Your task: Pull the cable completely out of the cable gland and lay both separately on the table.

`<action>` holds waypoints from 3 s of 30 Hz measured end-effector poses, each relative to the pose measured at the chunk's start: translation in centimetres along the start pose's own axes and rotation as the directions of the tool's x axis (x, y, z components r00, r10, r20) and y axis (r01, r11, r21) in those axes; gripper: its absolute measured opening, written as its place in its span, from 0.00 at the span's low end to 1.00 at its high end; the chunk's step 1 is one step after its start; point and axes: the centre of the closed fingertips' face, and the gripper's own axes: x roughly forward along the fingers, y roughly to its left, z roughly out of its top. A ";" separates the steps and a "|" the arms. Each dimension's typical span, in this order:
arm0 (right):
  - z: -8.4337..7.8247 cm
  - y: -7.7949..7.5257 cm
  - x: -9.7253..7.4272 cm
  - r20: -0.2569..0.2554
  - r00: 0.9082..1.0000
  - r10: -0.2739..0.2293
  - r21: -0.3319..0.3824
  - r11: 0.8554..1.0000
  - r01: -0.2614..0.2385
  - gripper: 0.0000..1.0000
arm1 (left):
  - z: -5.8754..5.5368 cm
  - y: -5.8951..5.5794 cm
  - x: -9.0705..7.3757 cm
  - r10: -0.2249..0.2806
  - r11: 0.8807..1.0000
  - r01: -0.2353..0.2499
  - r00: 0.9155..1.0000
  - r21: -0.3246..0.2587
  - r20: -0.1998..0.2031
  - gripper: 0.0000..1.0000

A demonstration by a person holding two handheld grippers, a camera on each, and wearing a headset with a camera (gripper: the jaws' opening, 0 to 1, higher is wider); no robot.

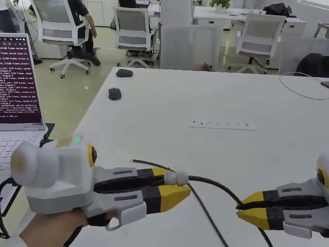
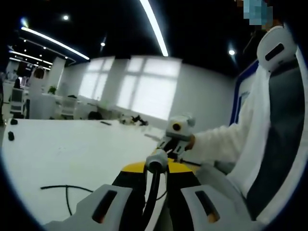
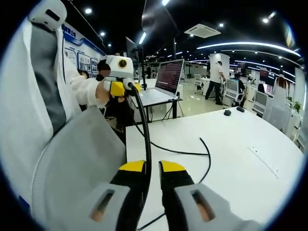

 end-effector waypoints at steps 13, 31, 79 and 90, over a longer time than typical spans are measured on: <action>6.4 2.7 1.7 0.101 0.991 0.092 -0.134 0.988 -0.078 0.20 | -1.2 -0.9 1.7 -0.021 0.999 0.023 0.998 0.032 -0.055 0.15; 6.2 2.8 2.8 0.097 0.988 0.122 -0.174 0.979 -0.104 0.02 | -0.9 -0.9 1.7 -0.014 0.999 0.016 0.999 0.037 -0.045 0.15; -4.6 -3.6 0.4 -0.098 0.992 -0.080 0.013 0.997 0.081 0.04 | 0.0 1.1 -0.4 0.075 0.997 -0.074 0.997 0.034 -0.019 0.15; 0.9 -2.0 0.2 -0.016 0.998 -0.066 -0.098 0.993 0.064 0.21 | -0.3 2.1 0.3 0.100 0.995 -0.099 0.994 0.034 -0.050 0.15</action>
